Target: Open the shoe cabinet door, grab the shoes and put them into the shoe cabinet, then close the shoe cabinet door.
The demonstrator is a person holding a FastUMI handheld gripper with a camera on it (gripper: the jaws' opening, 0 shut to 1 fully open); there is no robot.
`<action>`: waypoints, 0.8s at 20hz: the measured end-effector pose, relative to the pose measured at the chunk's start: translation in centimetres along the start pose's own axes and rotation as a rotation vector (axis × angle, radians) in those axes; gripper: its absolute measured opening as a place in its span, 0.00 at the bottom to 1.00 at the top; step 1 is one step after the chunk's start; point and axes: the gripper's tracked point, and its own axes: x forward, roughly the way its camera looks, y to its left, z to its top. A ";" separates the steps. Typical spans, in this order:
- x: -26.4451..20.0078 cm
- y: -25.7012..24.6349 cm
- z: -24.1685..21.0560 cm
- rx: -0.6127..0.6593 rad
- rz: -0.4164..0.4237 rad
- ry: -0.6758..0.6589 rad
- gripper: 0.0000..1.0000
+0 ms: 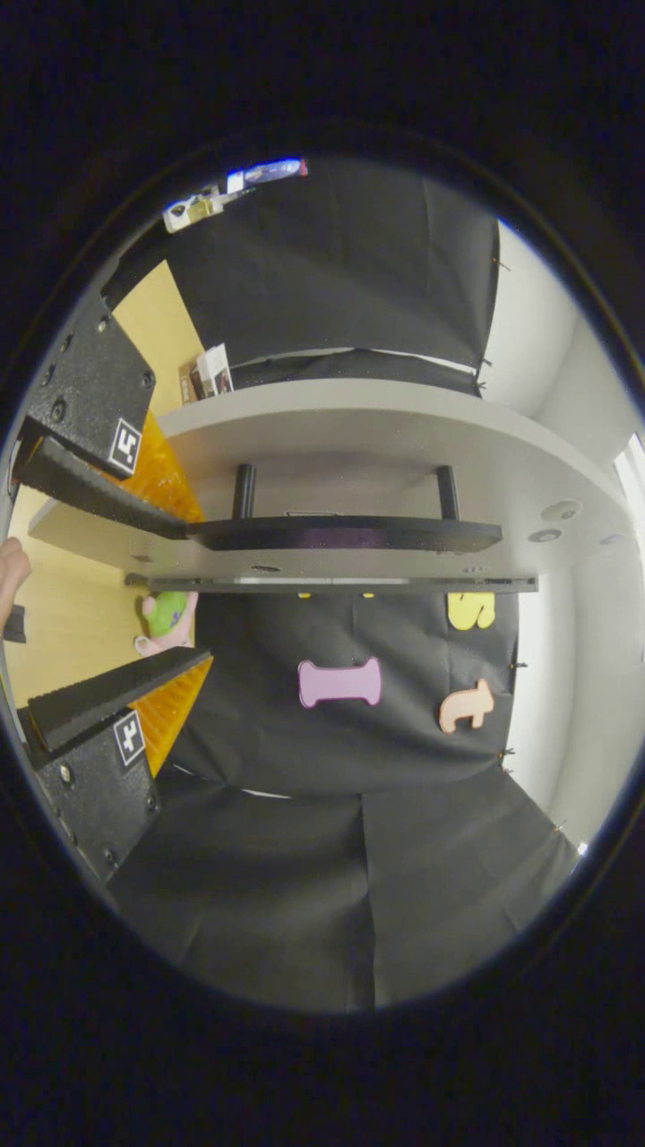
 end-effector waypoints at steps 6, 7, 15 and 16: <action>0.9 4.6 0.0 -0.005 -0.001 -0.037 0.84; 1.0 5.0 0.1 -0.011 -0.003 -0.047 0.84; 2.9 7.4 -1.1 -0.016 0.001 -0.047 0.84; 3.0 7.7 -1.3 -0.018 0.000 -0.046 0.84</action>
